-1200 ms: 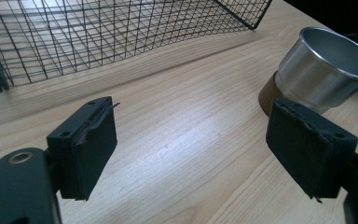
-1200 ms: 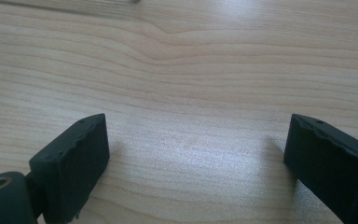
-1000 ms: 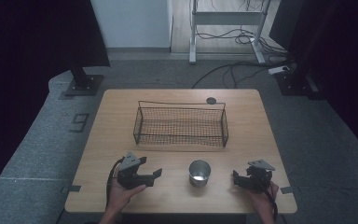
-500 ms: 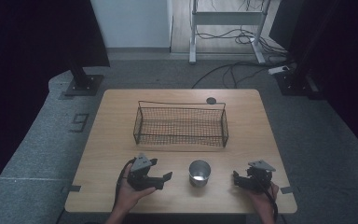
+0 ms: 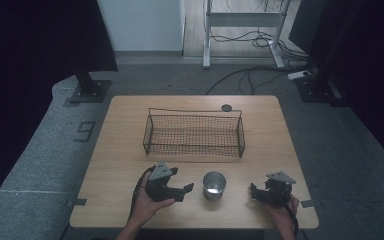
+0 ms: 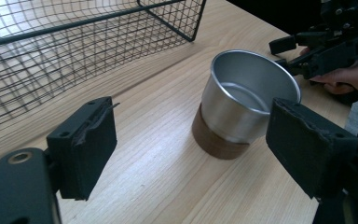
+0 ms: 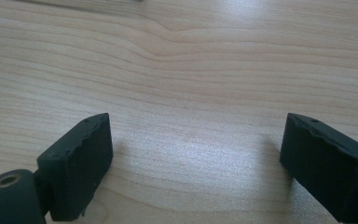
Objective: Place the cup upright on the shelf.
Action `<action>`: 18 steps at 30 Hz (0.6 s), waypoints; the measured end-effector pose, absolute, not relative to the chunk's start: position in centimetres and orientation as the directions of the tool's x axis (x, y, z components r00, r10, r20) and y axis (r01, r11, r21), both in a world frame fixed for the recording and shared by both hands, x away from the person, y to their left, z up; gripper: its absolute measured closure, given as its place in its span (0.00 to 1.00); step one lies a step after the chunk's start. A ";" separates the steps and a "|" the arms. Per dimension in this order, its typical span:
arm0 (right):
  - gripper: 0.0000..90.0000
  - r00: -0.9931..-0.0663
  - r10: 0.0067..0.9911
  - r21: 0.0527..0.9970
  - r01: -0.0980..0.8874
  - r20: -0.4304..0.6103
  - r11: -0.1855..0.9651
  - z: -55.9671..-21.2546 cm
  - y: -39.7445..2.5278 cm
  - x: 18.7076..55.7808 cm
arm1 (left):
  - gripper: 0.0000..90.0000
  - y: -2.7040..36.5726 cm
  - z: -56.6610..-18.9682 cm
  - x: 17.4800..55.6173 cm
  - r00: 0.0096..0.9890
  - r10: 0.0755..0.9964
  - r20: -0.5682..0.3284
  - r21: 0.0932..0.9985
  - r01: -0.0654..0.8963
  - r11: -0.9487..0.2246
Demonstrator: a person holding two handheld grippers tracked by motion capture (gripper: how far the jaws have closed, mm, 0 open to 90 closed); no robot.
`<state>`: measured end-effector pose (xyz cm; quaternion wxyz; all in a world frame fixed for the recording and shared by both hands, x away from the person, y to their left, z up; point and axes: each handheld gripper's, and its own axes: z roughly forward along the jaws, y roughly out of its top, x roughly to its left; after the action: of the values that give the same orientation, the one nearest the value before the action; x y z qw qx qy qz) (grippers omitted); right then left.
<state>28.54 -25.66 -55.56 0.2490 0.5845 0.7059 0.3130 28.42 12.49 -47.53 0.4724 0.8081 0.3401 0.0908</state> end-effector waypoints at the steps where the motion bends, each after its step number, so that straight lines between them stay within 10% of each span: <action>1: 0.10 -0.192 0.981 0.733 0.669 0.014 0.121 -55.6 -25.7 28.5 | 0.18 12.4 -47.5 28.5 0.754 0.634 -0.175 0.825 0.463 -0.324; 18: 0.11 -0.189 0.982 0.734 0.669 0.013 0.119 -55.6 -25.7 28.5 | 0.15 10.0 -48.1 29.0 0.789 0.582 -0.198 0.797 0.475 -0.373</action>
<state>28.54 -25.67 -55.56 0.2505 0.5853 0.7049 0.3127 29.02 9.97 -48.08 0.4598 0.8265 0.3196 0.0582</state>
